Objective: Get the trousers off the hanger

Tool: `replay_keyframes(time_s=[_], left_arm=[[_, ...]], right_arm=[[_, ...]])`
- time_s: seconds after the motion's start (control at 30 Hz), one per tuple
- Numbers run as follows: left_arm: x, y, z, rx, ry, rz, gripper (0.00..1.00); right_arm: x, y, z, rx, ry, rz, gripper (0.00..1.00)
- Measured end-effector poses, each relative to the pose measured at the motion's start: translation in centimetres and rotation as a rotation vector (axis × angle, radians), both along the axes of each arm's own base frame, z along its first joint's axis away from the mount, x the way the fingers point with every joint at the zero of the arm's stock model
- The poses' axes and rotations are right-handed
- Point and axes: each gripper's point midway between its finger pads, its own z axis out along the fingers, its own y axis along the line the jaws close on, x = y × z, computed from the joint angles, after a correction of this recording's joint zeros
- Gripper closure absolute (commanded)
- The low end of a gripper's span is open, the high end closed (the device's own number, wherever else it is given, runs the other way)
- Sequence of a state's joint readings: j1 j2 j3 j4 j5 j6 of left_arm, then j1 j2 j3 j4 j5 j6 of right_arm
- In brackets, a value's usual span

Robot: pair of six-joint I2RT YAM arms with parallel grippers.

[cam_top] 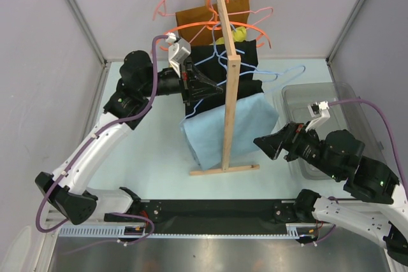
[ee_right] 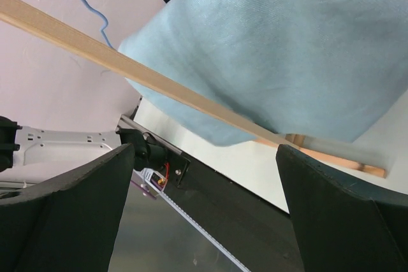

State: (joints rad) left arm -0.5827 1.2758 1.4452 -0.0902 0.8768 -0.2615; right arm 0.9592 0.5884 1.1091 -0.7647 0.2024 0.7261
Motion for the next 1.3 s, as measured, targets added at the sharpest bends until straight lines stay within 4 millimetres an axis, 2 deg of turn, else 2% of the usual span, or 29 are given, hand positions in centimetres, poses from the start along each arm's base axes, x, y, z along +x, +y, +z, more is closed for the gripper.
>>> replay_keyframes(time_s=[0.27,0.5,0.73,0.93,1.13,1.3], left_arm=[[-0.3,0.5,0.2,-0.006,0.0,0.032,1.0],[-0.6,1.1,0.6,-0.004,0.08,0.074,1.0],[-2.0,1.4,2.4,-0.025,0.132,0.04,1.0],[-2.9,1.9,2.7,-0.003,0.186,0.033,1.0],[-3.7,2.8,3.1,0.003,0.197,0.063,1.0],[-4.7,4.4,3.9,-0.091,0.185,0.057,1.0]], right_arm=[[0.0,-0.3,0.2,0.011,-0.003,-0.011,0.0],[0.1,-0.3,0.1,0.009,-0.003,-0.016,0.0],[0.2,-0.4,0.1,0.008,-0.003,-0.022,0.0],[0.2,-0.4,0.1,0.008,-0.003,-0.022,0.0],[0.2,-0.3,0.0,0.004,-0.001,-0.022,0.0],[0.3,-0.2,-0.1,0.001,0.001,-0.022,0.0]])
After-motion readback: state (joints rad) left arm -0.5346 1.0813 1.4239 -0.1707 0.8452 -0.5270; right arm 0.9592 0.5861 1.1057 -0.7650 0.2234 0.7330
